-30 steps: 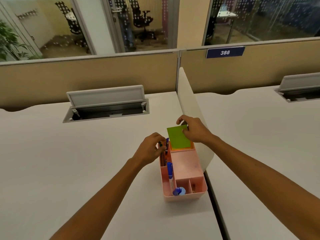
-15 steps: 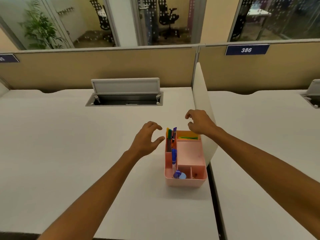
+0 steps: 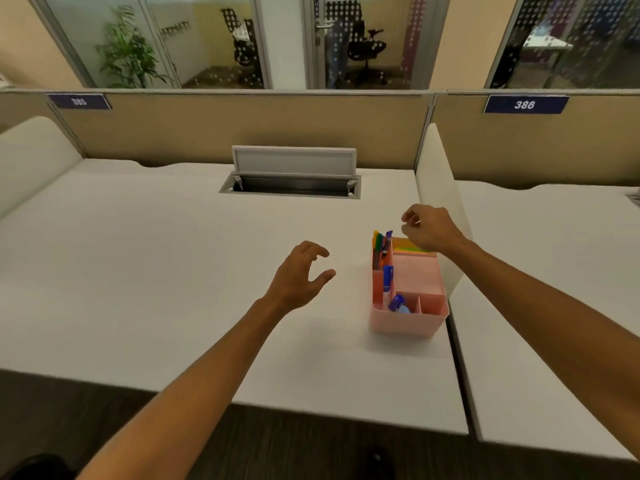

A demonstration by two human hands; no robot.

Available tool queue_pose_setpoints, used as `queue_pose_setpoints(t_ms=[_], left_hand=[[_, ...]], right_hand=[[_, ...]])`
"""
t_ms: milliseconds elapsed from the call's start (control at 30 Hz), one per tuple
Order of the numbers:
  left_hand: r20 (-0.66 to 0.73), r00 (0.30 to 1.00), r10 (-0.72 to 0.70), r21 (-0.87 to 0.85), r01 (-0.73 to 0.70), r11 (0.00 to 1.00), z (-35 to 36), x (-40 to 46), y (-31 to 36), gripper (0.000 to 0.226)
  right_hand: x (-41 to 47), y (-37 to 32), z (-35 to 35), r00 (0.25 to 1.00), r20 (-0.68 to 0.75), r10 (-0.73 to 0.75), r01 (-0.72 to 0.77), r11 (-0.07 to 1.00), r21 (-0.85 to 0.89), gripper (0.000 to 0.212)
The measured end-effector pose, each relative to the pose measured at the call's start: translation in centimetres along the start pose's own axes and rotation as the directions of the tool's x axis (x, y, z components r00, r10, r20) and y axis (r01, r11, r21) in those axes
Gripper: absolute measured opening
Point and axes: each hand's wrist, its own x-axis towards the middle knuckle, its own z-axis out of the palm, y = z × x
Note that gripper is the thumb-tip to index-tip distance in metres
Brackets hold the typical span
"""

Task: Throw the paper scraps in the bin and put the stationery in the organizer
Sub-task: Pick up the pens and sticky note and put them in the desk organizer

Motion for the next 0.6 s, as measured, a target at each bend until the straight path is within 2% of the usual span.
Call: queue_pose_setpoints(t_ms=[133, 233, 400, 500, 600], left_hand=[[0.022, 1.0, 0.001, -0.026, 0.0, 1.0, -2.1, -5.4, -2.2, 0.033], [0.047, 0.999, -0.001, 0.016, 0.001, 1.0, -3.7, -10.1, -4.0, 0.033], [0.073, 0.993, -0.092, 0.063, 0.088, 0.994, -6.4, -18.2, -5.9, 0.035], [0.082, 0.991, -0.11, 0.107, 0.101, 0.989, -8.4, -22.0, -6.5, 0.036], [0.076, 0.991, -0.108, 0.155, 0.095, 0.983, -9.9, -26.1, -6.6, 0.039]], right_hand=[[-3.7, -2.9, 1.3, 0.997, -0.066, 0.047, -0.042, 0.995, 0.088, 0.026], [-7.0, -5.6, 3.2, 0.995, -0.094, 0.041, -0.031, 0.993, 0.11, 0.028], [-13.3, -9.4, 6.8, 0.991, -0.137, -0.009, 0.034, 0.982, 0.186, 0.024], [-17.7, -11.6, 9.2, 0.993, -0.099, -0.056, 0.067, 0.992, 0.109, 0.029], [-22.6, -13.9, 12.0, 0.988, 0.027, -0.15, 0.151, 0.987, -0.056, 0.043]])
